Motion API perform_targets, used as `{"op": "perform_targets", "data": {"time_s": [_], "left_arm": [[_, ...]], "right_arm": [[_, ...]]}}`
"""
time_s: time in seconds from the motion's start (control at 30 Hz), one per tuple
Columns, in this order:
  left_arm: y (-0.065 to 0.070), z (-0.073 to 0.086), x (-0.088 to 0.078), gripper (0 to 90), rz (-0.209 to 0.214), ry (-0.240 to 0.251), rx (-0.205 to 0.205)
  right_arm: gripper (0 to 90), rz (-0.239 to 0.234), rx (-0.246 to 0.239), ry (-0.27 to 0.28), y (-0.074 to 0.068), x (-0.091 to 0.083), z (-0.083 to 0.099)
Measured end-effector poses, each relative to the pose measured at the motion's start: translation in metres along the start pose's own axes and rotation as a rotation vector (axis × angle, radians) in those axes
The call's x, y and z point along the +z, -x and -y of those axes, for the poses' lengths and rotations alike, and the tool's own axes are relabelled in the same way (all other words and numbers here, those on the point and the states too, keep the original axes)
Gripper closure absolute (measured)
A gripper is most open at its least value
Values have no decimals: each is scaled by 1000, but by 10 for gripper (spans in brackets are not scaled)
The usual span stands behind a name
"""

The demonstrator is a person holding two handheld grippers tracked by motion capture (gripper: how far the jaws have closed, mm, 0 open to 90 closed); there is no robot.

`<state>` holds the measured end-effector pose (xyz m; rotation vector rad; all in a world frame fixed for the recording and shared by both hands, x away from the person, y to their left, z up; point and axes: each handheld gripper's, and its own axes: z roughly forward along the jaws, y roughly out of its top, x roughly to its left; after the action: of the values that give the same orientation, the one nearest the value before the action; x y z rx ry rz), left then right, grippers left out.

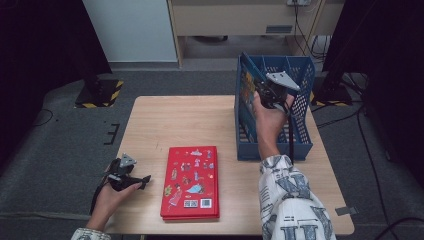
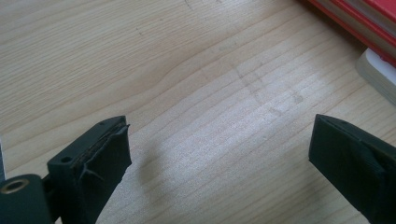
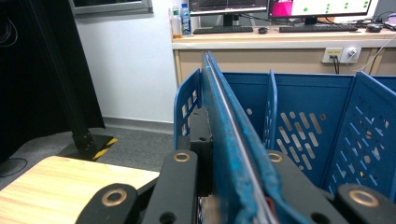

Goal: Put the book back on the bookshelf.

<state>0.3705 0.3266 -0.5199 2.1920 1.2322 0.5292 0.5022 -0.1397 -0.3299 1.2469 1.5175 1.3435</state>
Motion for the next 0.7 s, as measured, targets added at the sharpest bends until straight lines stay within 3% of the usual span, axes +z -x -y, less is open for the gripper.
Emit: {"op": "perform_targets", "data": {"time_s": [0.43,0.7], "left_arm": [[2,-1,0,47,-1,1,4],[3,-1,0,47,-2,0,8]], "right_arm": [[822,-4,-12,11,-6,-13,11],[816,-6,-39,-16,-9,-19,14]]}}
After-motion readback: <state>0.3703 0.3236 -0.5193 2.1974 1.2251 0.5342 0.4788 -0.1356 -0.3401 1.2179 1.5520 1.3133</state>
